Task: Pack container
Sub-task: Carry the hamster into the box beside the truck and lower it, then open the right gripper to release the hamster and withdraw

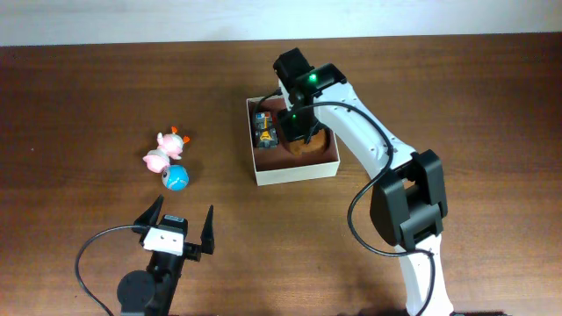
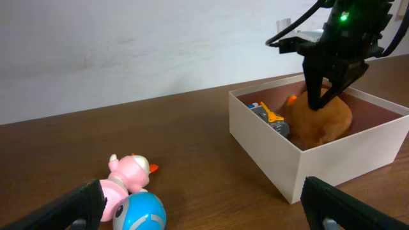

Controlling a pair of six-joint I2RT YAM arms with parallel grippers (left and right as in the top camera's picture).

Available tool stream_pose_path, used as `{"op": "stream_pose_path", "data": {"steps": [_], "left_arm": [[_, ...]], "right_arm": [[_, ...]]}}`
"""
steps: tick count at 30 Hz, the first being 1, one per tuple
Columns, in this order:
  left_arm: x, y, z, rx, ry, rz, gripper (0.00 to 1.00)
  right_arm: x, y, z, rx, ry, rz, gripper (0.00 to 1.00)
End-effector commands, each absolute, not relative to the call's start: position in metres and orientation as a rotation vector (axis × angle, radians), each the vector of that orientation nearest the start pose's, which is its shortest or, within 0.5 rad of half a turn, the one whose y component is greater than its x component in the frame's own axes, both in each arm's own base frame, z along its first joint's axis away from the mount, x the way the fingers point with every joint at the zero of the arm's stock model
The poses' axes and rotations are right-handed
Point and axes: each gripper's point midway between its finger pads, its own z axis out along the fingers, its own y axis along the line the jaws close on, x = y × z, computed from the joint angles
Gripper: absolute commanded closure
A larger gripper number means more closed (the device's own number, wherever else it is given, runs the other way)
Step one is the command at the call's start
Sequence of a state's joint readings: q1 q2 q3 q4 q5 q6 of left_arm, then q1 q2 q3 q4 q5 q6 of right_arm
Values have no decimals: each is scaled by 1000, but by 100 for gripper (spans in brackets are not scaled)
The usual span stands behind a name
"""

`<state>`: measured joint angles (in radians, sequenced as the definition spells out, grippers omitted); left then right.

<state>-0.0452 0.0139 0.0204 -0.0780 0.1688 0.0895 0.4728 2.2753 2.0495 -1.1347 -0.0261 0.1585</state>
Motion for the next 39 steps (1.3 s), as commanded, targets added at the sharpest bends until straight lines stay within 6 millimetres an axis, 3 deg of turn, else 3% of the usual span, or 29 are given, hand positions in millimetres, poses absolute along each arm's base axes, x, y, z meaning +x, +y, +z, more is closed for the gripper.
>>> {"op": "stream_pose_path", "data": {"steps": [1, 7, 13, 18, 22, 24, 27, 33, 39], "left_arm": [[242, -40, 161, 251, 1619, -96, 1], [242, -40, 161, 251, 1619, -96, 0], [242, -40, 161, 251, 1619, -96, 0], [242, -40, 161, 251, 1619, -96, 0], [242, -40, 161, 251, 1619, -96, 0], [242, -40, 161, 251, 1619, -96, 0], [242, -40, 161, 251, 1619, -96, 0], [242, -40, 161, 251, 1619, -97, 0], [242, -40, 161, 251, 1619, -96, 0]], "right_arm": [[453, 208, 77, -395, 2897, 52, 93], [461, 198, 77, -360, 2886, 45, 94], [460, 210, 82, -406, 2877, 137, 94], [459, 233, 112, -456, 2841, 294, 94], [457, 233, 146, -460, 2816, 286, 93], [455, 224, 159, -441, 2821, 240, 93], [449, 188, 170, -316, 2873, 42, 94], [429, 128, 157, -118, 3031, -144, 94], [420, 95, 140, 14, 3121, -186, 94]]}}
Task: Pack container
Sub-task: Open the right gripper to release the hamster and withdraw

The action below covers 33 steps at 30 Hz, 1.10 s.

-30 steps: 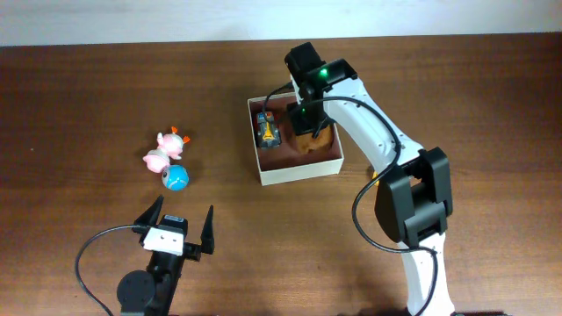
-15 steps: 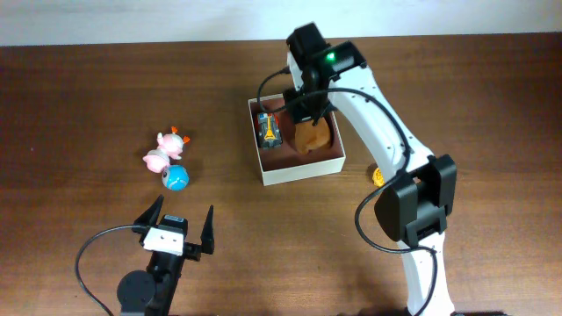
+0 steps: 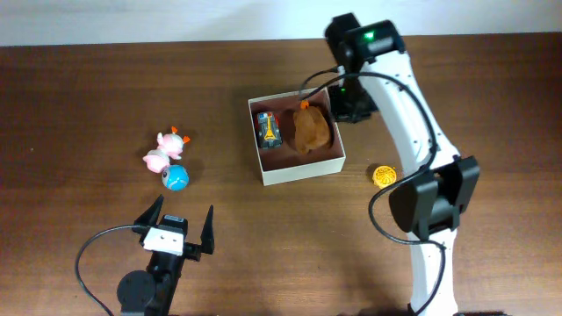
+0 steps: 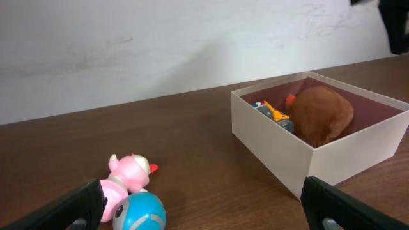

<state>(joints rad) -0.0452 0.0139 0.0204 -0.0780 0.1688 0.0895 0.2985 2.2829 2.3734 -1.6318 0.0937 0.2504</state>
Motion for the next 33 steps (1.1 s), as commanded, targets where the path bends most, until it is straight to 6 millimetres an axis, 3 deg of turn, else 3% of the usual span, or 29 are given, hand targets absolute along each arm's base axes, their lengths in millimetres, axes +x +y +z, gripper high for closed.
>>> {"op": "stream_pose_path", "data": {"steps": [1, 7, 11, 17, 23, 33], "left_arm": [[242, -40, 161, 251, 1619, -96, 0], [242, -40, 161, 251, 1619, -96, 0], [242, -40, 161, 251, 1619, -97, 1], [242, -40, 161, 251, 1619, -96, 1], [242, -40, 161, 251, 1619, -96, 1], [242, -40, 161, 251, 1619, -96, 0]], "right_arm": [[418, 92, 136, 19, 3137, -192, 94], [403, 92, 92, 17, 3234, -199, 94], [396, 98, 76, 21, 3273, -141, 94], [391, 114, 74, 22, 3302, -10, 96], [389, 146, 75, -8, 3300, 180, 96], [392, 165, 75, 57, 3273, 249, 96]]}}
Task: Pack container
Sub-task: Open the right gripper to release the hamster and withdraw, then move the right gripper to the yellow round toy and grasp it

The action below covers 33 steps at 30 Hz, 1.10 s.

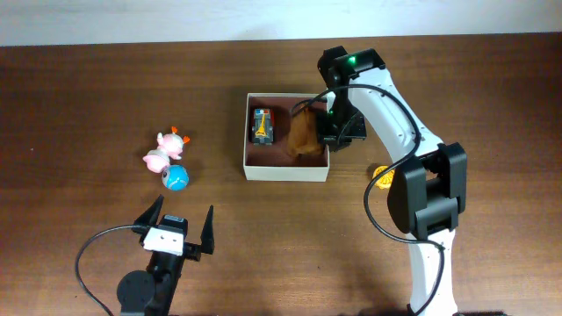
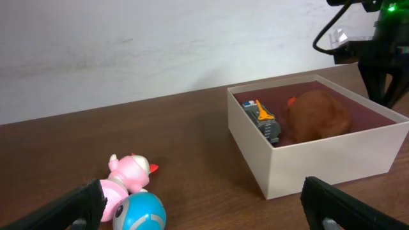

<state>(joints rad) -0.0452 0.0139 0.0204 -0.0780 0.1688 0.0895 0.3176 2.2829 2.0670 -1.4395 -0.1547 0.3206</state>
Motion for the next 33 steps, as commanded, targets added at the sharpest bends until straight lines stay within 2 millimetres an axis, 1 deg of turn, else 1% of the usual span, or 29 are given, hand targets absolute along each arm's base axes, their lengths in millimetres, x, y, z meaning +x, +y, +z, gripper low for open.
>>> {"op": "stream_pose_path", "data": {"steps": [1, 4, 6, 7, 8, 9, 10, 11, 12, 13, 15, 18, 20, 21, 23, 25, 27, 29, 31, 33], "left_arm": [[242, -40, 161, 251, 1619, -97, 1], [242, -40, 161, 251, 1619, -96, 0], [242, -40, 161, 251, 1619, -96, 1], [242, -40, 161, 251, 1619, -96, 0], [242, -40, 161, 251, 1619, -96, 0], [242, -40, 161, 251, 1619, -96, 0], [242, -40, 161, 251, 1619, -96, 0], [242, -40, 161, 251, 1619, -96, 0], [242, -40, 161, 251, 1619, -96, 0], [242, -40, 161, 251, 1619, -96, 0], [242, -40, 161, 251, 1619, -96, 0], [242, -40, 161, 251, 1619, -96, 0], [242, -40, 161, 251, 1619, -96, 0], [242, -40, 161, 251, 1619, -96, 0], [242, -40, 161, 251, 1619, -96, 0], [242, -40, 161, 251, 1619, -96, 0], [242, -40, 161, 251, 1619, -96, 0], [242, -40, 161, 251, 1619, -97, 0], [242, -40, 161, 251, 1619, -97, 0], [242, -40, 161, 251, 1619, -97, 0]], "right_arm": [[393, 164, 75, 58, 3272, 236, 96], [398, 149, 73, 50, 3255, 131, 96], [399, 145, 74, 11, 3253, 131, 96], [399, 143, 74, -2, 3253, 133, 94], [399, 139, 76, -4, 3256, 130, 90], [398, 133, 79, -15, 3257, 121, 81], [398, 127, 82, -6, 3256, 104, 76], [397, 124, 85, -18, 3255, 107, 67], [396, 121, 89, -23, 3255, 108, 56], [394, 116, 94, -17, 3256, 101, 48], [390, 107, 103, -21, 3260, 93, 39], [380, 93, 122, 3, 3261, 50, 35], [372, 81, 136, 8, 3254, -25, 31], [368, 74, 142, 11, 3250, -66, 27], [362, 66, 153, 26, 3247, -108, 23], [356, 58, 159, 43, 3255, -132, 19], [352, 52, 159, 63, 3267, -143, 15], [347, 47, 152, 88, 3296, -154, 14], [342, 43, 140, 108, 3326, -164, 14], [338, 40, 121, 135, 3352, -168, 14]]}}
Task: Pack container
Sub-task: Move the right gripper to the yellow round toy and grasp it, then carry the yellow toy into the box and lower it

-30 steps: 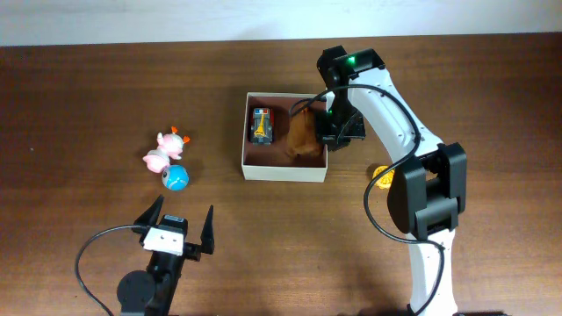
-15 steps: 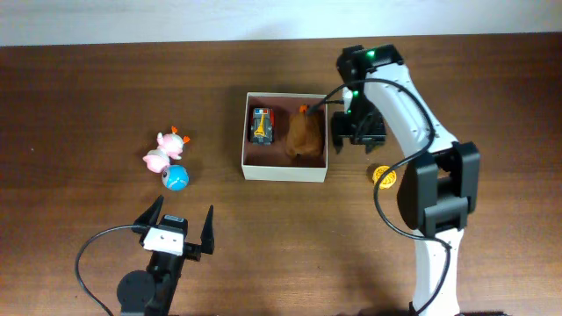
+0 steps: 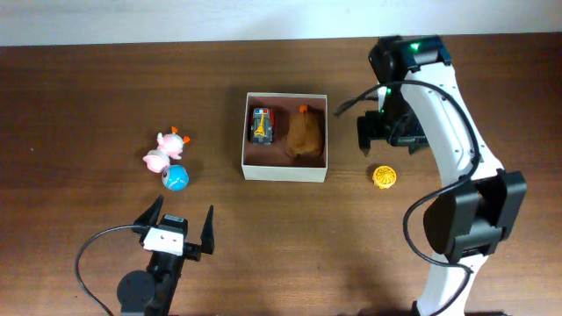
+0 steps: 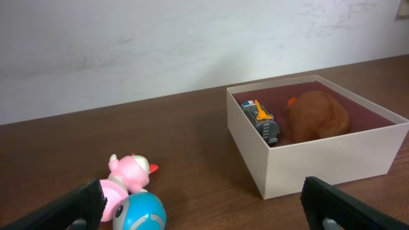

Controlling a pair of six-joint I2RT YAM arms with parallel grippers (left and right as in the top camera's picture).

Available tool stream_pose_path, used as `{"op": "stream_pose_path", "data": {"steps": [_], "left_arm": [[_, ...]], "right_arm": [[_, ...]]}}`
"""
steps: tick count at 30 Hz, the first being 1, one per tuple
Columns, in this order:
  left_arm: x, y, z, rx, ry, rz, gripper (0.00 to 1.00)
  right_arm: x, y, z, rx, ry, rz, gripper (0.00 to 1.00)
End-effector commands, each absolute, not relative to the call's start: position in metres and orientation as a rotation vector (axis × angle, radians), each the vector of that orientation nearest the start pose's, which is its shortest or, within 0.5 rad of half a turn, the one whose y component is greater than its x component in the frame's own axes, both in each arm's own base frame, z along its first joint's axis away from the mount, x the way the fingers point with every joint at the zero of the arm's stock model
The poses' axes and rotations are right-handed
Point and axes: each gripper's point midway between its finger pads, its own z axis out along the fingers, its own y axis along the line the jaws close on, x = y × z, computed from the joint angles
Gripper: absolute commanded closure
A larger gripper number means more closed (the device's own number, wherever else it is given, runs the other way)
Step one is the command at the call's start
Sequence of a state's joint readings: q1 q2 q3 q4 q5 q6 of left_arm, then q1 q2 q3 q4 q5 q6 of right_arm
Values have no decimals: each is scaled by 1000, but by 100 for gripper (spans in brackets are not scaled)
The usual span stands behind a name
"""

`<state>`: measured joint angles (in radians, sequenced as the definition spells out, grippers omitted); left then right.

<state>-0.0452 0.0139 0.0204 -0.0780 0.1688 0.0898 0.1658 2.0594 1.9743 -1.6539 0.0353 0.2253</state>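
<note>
The white box (image 3: 285, 172) with a dark red floor stands square at mid-table, and its front wall (image 4: 332, 156) faces the left wrist view. Inside lie a small toy car (image 3: 261, 125) (image 4: 261, 121) and a brown plush (image 3: 306, 136) (image 4: 317, 115). An orange ball (image 3: 384, 176) rests on the table right of the box. Two pink toys (image 3: 162, 151) (image 4: 127, 176) and a blue ball (image 3: 176, 178) (image 4: 139, 212) sit to the left. My right gripper (image 3: 388, 139) hangs open between box and orange ball, holding nothing. My left gripper (image 3: 180, 228) (image 4: 208, 214) is open near the front edge.
Dark wooden table (image 3: 88, 88) with a pale wall (image 4: 160, 38) behind it. The right arm (image 3: 448, 105) reaches from the front right across the table's right side. A black cable (image 3: 88, 254) loops by the left arm's base.
My right gripper was against the box's right wall; now it is off to the right, above the table near the orange ball. Box, toys and left arm have not moved.
At first my right gripper was down in the skewed box on the brown plush. Then it was behind the box's far right corner, the plush left inside. Later the box stood squared and further left, gripper at its right wall. Now the gripper is clear of it.
</note>
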Motion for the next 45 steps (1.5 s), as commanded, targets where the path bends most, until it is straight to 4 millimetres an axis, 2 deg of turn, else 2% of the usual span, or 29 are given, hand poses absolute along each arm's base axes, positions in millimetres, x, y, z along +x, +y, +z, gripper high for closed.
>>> {"op": "stream_pose_path", "data": {"steps": [1, 6, 13, 19, 24, 33, 38, 45], "left_arm": [[242, -40, 161, 251, 1619, -96, 0], [242, -40, 161, 251, 1619, -97, 0], [242, -40, 161, 251, 1619, -97, 0], [242, -40, 161, 251, 1619, -97, 0], [242, -40, 161, 251, 1619, -96, 0], [242, -40, 161, 251, 1619, -96, 0], [242, -40, 161, 251, 1619, -97, 0], [242, -40, 161, 251, 1619, -96, 1]], "right_arm": [[336, 39, 110, 146, 3361, -171, 14], [336, 37, 63, 170, 3354, -118, 14], [338, 36, 32, 150, 3319, -111, 14], [332, 35, 3, 153, 3304, -104, 14], [330, 34, -1, 153, 3302, -106, 15], [345, 18, -3, 206, 3242, -135, 28], [347, 12, -3, 232, 3233, -132, 39], [348, 11, -3, 237, 3231, -130, 63]]}}
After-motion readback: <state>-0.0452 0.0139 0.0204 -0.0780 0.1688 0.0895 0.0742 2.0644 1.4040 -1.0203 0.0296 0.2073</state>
